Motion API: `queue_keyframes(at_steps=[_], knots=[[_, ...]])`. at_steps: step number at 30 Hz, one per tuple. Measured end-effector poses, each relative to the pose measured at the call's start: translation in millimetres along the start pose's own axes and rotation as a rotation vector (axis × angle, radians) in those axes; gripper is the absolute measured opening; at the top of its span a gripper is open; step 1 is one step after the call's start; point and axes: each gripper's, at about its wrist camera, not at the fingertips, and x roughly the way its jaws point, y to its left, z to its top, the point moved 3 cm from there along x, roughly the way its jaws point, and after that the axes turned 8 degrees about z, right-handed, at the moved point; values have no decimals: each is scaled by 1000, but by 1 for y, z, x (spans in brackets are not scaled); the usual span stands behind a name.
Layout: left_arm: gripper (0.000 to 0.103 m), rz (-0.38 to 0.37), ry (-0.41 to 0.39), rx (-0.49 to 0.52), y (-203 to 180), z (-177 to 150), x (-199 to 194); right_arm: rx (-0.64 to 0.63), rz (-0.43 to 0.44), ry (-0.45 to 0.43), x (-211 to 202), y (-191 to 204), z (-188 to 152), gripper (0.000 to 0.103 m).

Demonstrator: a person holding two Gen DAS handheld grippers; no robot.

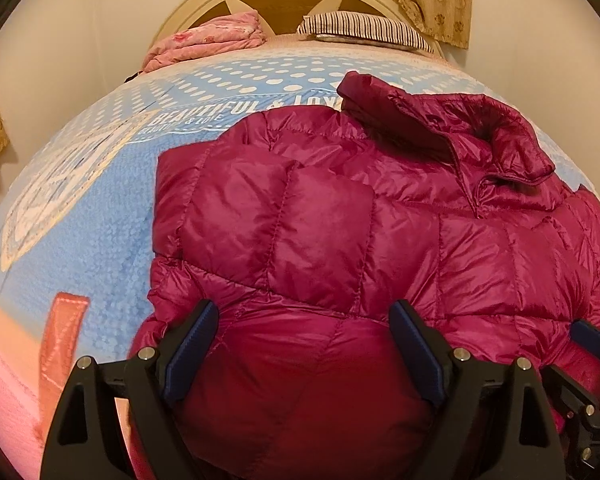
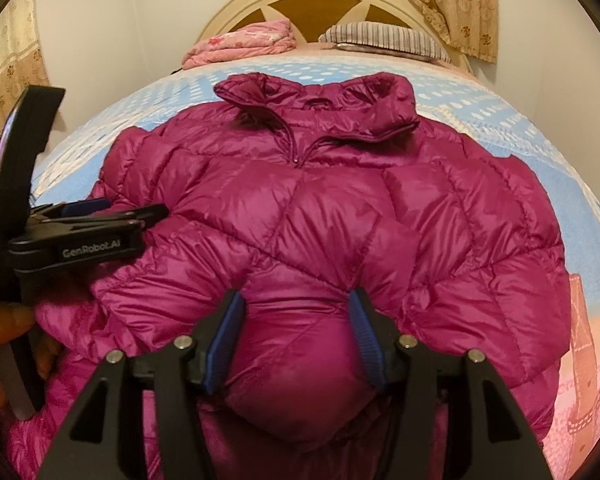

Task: Fold large clothes

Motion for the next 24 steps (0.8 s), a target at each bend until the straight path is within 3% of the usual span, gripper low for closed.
queue_keyframes(at_steps=[5, 8, 10, 12, 16, 24], knots=[[88, 22, -28, 47, 5, 12, -29, -35, 50, 34, -16, 1, 13, 77], [88, -23, -78, 47, 12, 32, -56, -66, 58, 10, -31, -1, 31, 78], [88, -41, -88, 64, 12, 50, -63, -76, 57, -1, -37, -5, 43, 85], [88, -53, -73, 67, 10, 67, -59, -85, 29, -6, -38, -14, 59, 91], [88, -51, -76, 43, 9, 100, -41, -57, -8, -1, -26, -46, 92, 91], [88, -118, -47, -25, -1, 159, 3, 20, -54, -4, 0, -105, 139, 91]])
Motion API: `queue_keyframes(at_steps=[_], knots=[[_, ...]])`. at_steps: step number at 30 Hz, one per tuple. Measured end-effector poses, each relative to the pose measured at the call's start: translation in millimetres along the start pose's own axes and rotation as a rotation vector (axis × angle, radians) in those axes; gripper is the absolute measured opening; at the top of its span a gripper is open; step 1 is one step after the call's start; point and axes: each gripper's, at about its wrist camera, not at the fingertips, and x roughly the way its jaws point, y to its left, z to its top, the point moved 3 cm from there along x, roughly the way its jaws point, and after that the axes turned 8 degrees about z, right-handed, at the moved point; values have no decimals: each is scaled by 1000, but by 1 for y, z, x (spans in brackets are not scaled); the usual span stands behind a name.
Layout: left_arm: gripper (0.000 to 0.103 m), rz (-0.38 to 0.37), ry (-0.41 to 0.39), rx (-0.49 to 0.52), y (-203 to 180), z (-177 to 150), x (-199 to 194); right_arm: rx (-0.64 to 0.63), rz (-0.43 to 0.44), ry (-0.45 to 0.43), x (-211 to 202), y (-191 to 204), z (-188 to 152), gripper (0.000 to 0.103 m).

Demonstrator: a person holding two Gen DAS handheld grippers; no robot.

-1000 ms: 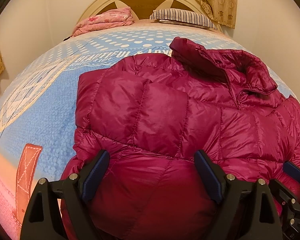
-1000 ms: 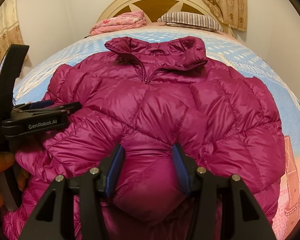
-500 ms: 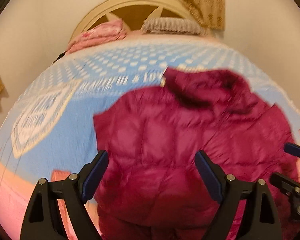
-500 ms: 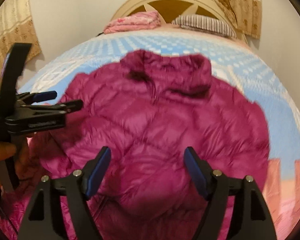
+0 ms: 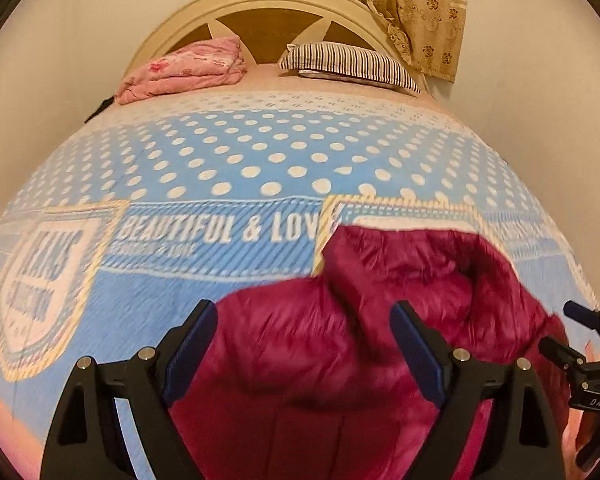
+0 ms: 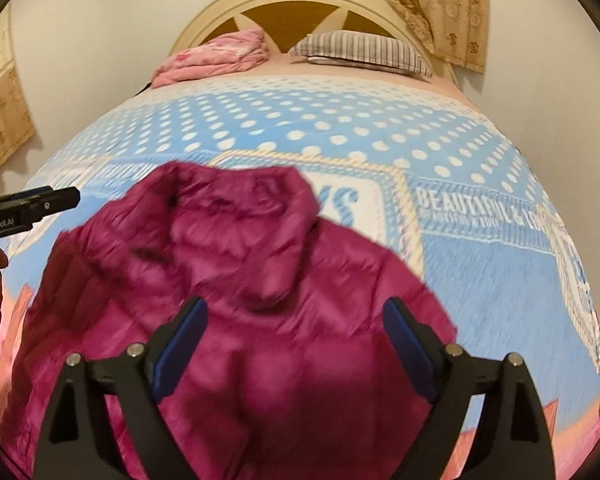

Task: Fold large clothes

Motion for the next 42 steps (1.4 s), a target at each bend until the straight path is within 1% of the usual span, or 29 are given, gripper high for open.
queue_keyframes(at_steps=[3, 6, 9, 13, 16, 20, 21, 24, 25, 26, 27, 28, 29, 30, 32, 37, 39, 40, 42], knots=[[88, -8, 27, 19, -10, 10, 20, 32, 22, -2, 9, -10, 12, 91], [88, 9, 52, 62, -21, 12, 40, 37, 46, 2, 18, -14, 22, 91], [88, 24, 68, 94, -27, 14, 56, 5, 32, 9, 29, -12, 33, 91], [88, 39, 74, 108, -29, 20, 73, -31, 18, 32, 44, -9, 48, 91], [88, 34, 75, 118, -33, 22, 84, -41, 5, 48, 57, -11, 57, 91], [88, 11, 99, 123, -38, 18, 96, -47, -18, 75, 77, -15, 63, 90], [88, 3, 97, 124, -39, 18, 97, -59, -28, 82, 82, -14, 64, 88], [88, -20, 84, 134, -42, 17, 97, -79, -25, 107, 89, -13, 62, 63], [87, -32, 82, 138, -43, 16, 97, -73, -14, 114, 91, -14, 60, 60], [76, -39, 76, 141, -44, 17, 96, -66, -5, 121, 92, -15, 58, 53], [56, -52, 79, 147, -45, 16, 95, -61, -4, 124, 92, -16, 57, 47], [46, -67, 92, 152, -46, 17, 96, -56, -1, 126, 92, -18, 54, 35], [27, -92, 109, 157, -48, 16, 96, -50, 8, 132, 91, -20, 51, 27], [20, -97, 106, 162, -48, 15, 93, -47, 11, 134, 90, -22, 49, 21], [17, -78, 70, 177, -48, 16, 85, -57, 4, 122, 83, -23, 45, 17], [13, -95, -3, 185, -37, 8, 56, -92, -1, 84, 64, -21, 39, 14], [12, -110, -7, 177, -30, -2, 52, -110, -11, 74, 61, -20, 36, 14], [12, -106, -2, 174, -27, -7, 52, -113, -17, 70, 59, -22, 32, 14], [12, -125, 11, 167, -22, -18, 53, -109, -20, 68, 58, -25, 26, 14]])
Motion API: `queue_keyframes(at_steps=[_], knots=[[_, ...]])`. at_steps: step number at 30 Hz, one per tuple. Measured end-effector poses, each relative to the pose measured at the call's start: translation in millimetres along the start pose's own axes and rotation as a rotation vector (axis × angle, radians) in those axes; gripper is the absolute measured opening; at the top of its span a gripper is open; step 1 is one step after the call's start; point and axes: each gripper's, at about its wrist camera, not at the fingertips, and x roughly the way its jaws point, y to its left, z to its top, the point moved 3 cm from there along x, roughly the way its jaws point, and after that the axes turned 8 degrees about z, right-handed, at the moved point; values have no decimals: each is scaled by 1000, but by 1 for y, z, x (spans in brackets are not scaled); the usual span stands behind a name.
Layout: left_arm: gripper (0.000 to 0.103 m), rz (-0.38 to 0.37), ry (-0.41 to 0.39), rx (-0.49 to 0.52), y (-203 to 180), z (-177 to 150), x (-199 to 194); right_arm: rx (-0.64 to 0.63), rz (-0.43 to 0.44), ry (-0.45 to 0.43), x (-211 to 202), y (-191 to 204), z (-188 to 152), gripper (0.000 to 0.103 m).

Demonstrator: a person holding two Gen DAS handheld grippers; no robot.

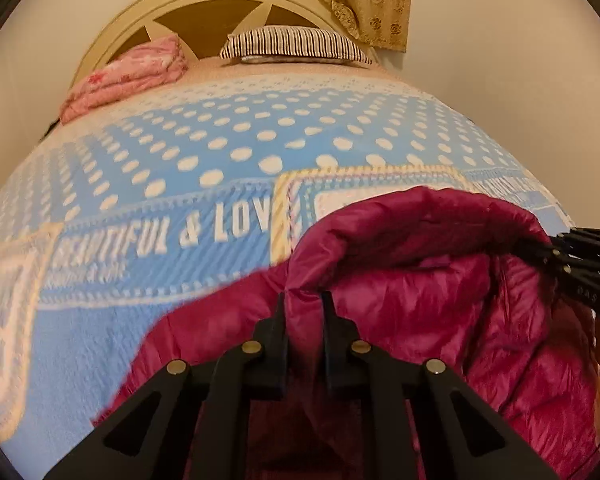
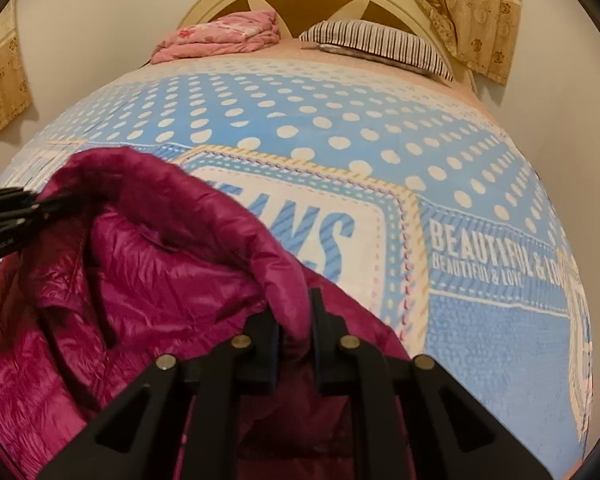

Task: Fold large clothes
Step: 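Lift the hem with both grippers and fold it toward the collar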

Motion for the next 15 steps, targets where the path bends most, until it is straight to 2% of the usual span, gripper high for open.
queue_keyframes(at_steps=[2, 5, 15], knots=[[12, 19, 15, 16, 1, -10, 4, 5, -1, -1, 1, -1, -6, 14], [12, 4, 39, 7, 2, -18, 10, 3, -7, 8, 5, -2, -15, 14], [12, 23, 47, 63, -5, -30, 10, -54, -42, 25, 13, 0, -37, 14]])
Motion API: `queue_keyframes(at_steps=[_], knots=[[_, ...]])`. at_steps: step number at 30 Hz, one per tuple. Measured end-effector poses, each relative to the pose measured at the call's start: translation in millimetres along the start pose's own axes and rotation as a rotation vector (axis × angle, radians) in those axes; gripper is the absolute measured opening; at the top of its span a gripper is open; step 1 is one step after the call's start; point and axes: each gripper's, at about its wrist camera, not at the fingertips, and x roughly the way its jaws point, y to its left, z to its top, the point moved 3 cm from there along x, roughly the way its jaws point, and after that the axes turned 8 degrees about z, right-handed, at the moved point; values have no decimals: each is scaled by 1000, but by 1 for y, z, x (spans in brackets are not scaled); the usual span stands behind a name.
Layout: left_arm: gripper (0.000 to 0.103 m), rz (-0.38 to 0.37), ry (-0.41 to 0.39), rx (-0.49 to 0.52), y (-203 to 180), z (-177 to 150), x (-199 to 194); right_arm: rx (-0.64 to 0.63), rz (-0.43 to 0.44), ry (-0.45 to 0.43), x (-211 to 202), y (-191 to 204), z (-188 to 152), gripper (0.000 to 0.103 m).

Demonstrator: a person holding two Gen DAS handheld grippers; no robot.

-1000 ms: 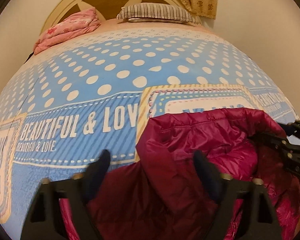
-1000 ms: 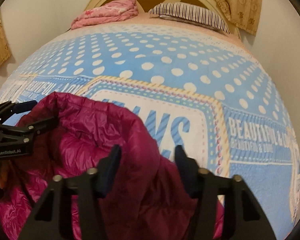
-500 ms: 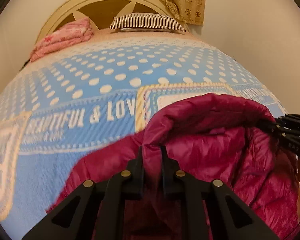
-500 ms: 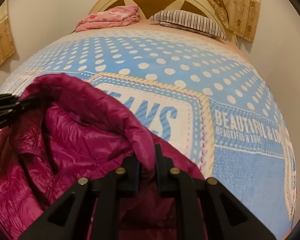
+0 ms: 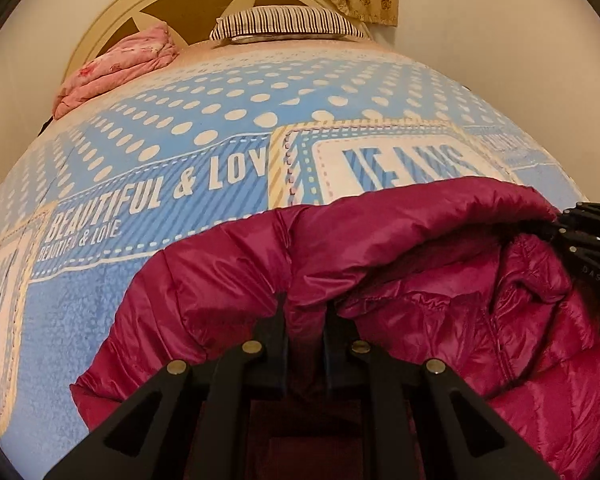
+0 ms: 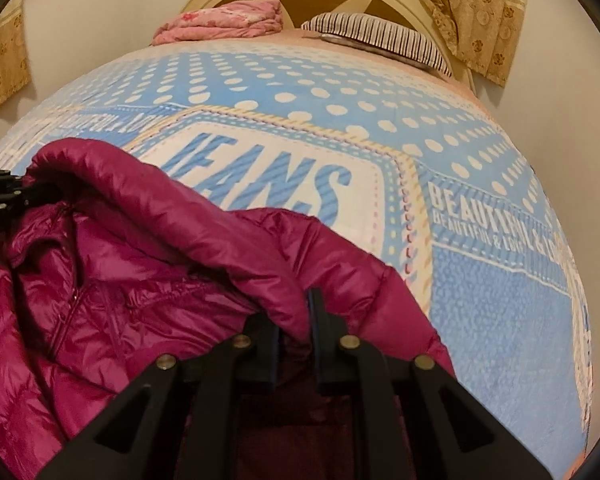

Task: Fold large clothes
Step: 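Lift the hem with both grippers and fold it toward the collar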

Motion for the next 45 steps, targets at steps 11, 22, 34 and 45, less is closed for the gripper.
queue_keyframes(at_steps=[11, 22, 34, 45], knots=[[15, 45, -154, 1, 3, 13, -67, -48, -43, 3, 4, 3, -4, 14], [22, 189, -174, -95, 0, 76, -39, -35, -32, -6, 8, 3, -8, 14], [22, 84, -36, -128, -10, 25, 12, 30, 26, -121, -39, -6, -13, 71], [23, 104, -43, -100, -21, 20, 16, 203, 99, -195, -43, 9, 49, 78]])
